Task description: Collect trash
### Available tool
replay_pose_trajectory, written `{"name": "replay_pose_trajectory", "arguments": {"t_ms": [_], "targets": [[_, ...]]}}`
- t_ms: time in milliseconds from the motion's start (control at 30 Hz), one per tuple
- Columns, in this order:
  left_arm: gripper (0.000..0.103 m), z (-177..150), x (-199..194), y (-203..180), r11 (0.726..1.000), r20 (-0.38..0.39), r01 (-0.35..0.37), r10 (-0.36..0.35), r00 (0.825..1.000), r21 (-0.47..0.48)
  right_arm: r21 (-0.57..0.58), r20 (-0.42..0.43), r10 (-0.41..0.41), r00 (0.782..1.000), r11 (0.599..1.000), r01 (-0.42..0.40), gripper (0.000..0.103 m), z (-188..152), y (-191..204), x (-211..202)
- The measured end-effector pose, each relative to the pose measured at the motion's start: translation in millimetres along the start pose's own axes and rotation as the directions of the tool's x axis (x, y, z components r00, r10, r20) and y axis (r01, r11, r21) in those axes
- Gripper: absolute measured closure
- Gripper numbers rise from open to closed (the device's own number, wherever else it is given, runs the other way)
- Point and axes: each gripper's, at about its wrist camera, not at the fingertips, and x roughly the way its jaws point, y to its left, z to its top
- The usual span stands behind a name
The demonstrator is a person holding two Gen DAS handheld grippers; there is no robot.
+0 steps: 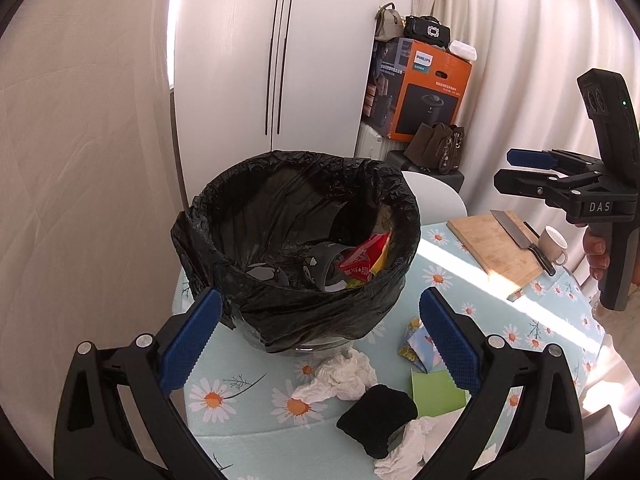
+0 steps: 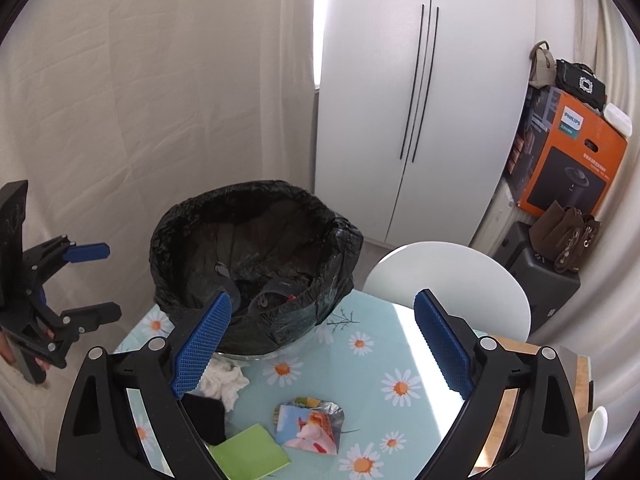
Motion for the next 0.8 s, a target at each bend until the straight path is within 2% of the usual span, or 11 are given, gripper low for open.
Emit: {"name": "replay_pose_trajectory", "arguments": {"t_ms": [233, 400, 800], "targets": [[0.006, -17.8, -9.2, -14.1, 0.996, -0.02, -0.037, 0.036, 0.999, -0.078, -0.019, -0.012, 0.016, 1.0, 1.0, -0.016, 0.015, -21.6, -9.2, -11.7], [0.006, -29.3, -13.7, -26.7, 0.989, -0.037, -0.093, 0.089, 0.995, -0.113, -0.013, -0.037, 0.045, 0.998, 0.999, -0.046, 0.014, -39.0, -20.7, -13.7], [0.006, -67.9, -22.9, -57.8, 0.947, -0.098, -0.199, 0.179, 0.979, -0.253, -0.039, -0.074, 0.136, 0.988, 0.99, -0.139, 0.014, -81.5, -39.0, -19.6]]}}
